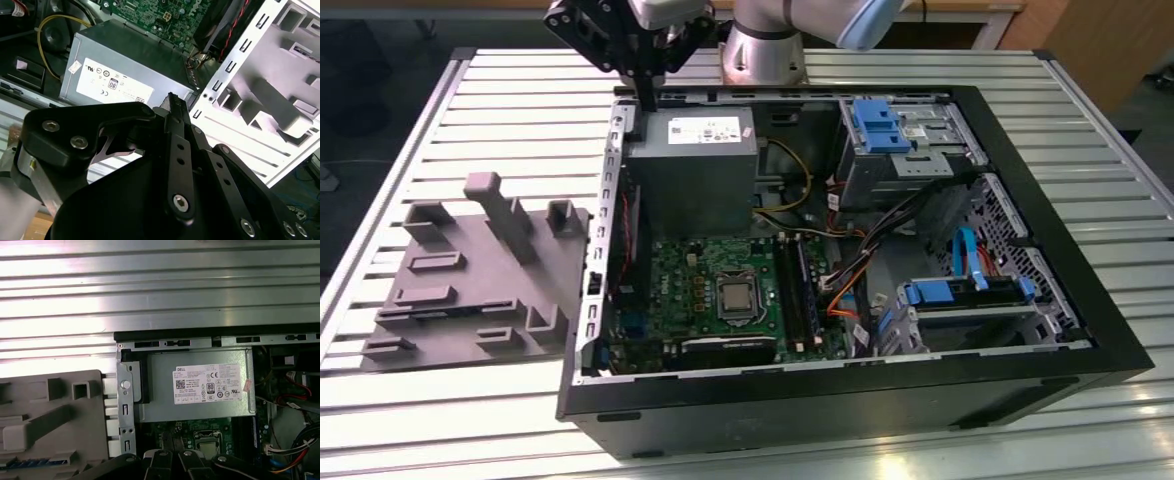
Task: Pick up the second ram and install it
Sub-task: 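Reach for the second ram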
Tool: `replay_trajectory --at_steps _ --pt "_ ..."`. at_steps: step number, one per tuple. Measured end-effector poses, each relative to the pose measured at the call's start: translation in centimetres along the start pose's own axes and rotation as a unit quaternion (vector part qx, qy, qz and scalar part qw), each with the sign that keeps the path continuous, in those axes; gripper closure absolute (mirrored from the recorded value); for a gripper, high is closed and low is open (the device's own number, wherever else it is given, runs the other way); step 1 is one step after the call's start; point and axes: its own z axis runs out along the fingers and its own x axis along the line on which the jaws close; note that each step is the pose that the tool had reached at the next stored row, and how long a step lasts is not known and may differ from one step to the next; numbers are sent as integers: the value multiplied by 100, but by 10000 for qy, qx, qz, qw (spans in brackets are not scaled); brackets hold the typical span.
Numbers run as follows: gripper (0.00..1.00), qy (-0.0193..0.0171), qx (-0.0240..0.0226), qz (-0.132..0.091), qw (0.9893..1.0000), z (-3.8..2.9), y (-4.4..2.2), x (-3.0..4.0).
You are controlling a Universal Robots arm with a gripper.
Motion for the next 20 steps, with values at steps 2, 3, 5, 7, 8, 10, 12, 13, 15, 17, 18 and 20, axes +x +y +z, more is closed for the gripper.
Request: replay_trajectory --at_steps 2,3,5,7,8,10,12,13,15,17,18,20 --pt "89 0 -1 0 10000 0 -1 12" --pt "89 0 0 0 10000 0 -2 18" --pt "89 0 0 0 10000 -1 -3 33" --pt "89 -1 0 0 10000 -1 -4 47" --pt "89 0 0 0 10000 -1 -4 53" --pt "89 0 0 0 10000 -2 -5 65" --pt "89 -1 0 0 10000 -2 -6 78" --pt "89 0 0 -1 10000 -2 -6 84" --pt "89 -1 0 0 10000 -3 -7 98" --pt "89 -1 -1 0 10000 -3 -8 111" --pt "89 -1 -1 0 10000 -3 -9 118" --pt "89 -1 0 0 10000 -3 -10 132"
